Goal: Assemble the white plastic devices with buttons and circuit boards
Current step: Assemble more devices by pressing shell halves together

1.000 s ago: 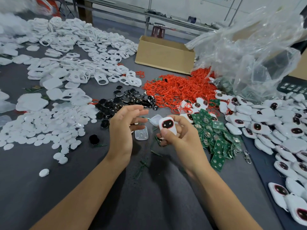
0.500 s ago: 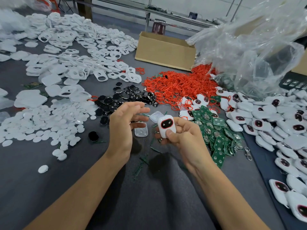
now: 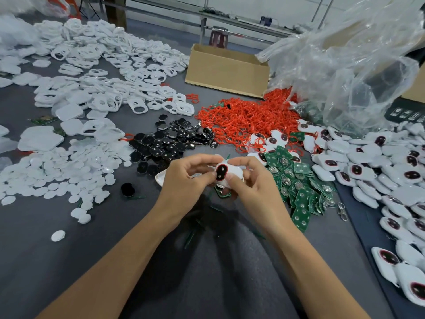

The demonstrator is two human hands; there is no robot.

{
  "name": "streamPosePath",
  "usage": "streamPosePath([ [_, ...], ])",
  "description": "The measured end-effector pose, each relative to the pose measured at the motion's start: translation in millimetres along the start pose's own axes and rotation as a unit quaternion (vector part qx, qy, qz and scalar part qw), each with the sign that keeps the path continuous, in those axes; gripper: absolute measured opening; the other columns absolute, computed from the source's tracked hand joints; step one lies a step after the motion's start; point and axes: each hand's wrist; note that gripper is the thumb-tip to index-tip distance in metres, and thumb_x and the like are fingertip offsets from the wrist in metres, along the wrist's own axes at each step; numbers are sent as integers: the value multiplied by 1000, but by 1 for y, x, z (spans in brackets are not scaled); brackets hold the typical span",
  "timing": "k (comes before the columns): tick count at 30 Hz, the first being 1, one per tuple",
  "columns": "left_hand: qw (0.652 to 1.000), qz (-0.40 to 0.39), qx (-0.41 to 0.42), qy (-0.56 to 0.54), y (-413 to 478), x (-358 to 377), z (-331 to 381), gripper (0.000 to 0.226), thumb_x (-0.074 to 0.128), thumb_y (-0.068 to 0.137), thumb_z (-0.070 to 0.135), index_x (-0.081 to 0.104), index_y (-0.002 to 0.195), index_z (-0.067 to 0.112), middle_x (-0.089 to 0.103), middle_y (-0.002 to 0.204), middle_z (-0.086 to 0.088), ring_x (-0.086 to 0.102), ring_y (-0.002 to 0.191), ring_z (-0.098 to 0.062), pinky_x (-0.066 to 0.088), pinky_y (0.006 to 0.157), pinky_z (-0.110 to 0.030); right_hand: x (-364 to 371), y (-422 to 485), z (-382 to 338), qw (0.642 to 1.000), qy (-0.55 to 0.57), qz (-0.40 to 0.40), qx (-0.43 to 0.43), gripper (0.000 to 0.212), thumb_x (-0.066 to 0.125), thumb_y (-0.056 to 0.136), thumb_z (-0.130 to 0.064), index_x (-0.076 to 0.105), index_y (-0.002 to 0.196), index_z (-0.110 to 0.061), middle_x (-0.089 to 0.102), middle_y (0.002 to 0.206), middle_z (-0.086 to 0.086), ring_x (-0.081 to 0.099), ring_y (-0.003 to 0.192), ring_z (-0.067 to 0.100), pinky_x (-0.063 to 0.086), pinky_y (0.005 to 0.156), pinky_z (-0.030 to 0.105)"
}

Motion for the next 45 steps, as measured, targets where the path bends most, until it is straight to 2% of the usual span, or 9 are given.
streamPosePath([
  [6,999,1,-13,-43,1,-1,1,22,67,82,-6,73,92,14,74,82,-4,68,70,-14,59,69,-29,-4,2,-6,999,5,-18,-46,40,70,79,6,61,112,-14,51,56,-13,40,52,3,34,51,15],
  [11,997,51,-22,-50,1,0,1,18,58,87,-3,72,87,7,74,76,-7,69,64,-17,58,62,-31,-8,0,-12,997,20,-44,-60,29,62,87,1,58,114,-8,59,66,2,43,62,18,34,58,29],
  [14,985,154,0,-80,6,-6,3,20,54,86,-3,70,85,9,73,78,-8,67,67,-21,55,60,-32,0,-4,-11,984,-122,-76,-102,28,65,87,-8,60,114,-11,58,73,11,43,64,20,37,62,33],
  [20,964,240,37,-109,5,-11,6,16,54,82,10,68,84,15,71,73,-1,61,64,-18,50,55,-27,22,-14,-17,929,-204,111,-289,24,59,90,-26,56,113,-22,62,98,-12,57,87,19,41,82,47],
  [24,951,284,25,-121,8,-14,6,16,53,87,8,67,84,14,71,78,-3,59,66,-18,48,57,-28,37,-21,-4,897,-364,-58,-245,34,64,81,-24,63,114,-21,39,75,-22,43,87,13,26,81,39],
  [28,955,274,35,-111,5,-13,7,14,54,86,13,67,85,16,71,80,-3,60,67,-18,50,58,-30,34,-21,-15,919,-265,114,-270,39,54,86,-52,60,112,-25,54,90,-21,50,80,10,24,85,28],
  [33,955,271,16,-118,8,-12,7,16,53,89,6,67,85,12,70,79,-7,58,64,-18,47,55,-28,41,-25,-3,918,-337,-55,-204,39,63,82,-49,60,110,-22,49,88,-22,51,93,15,24,85,35],
  [36,957,268,26,-110,7,-13,7,15,53,90,7,67,85,13,71,79,-6,59,65,-19,48,57,-29,38,-22,-8,932,-263,32,-246,40,59,83,-51,59,112,-22,59,101,-19,53,90,9,26,87,32],
  [45,955,273,19,-118,8,-13,9,15,52,89,9,66,89,10,70,81,-10,58,66,-21,49,58,-29,43,-26,-19,904,-300,47,-300,36,55,89,-42,57,120,-25,61,103,-20,53,96,9,20,100,38],
])
Point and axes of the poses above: each hand's wrist, its own y-axis towards the middle knuckle, its own x-axis out of the palm, z = x × y
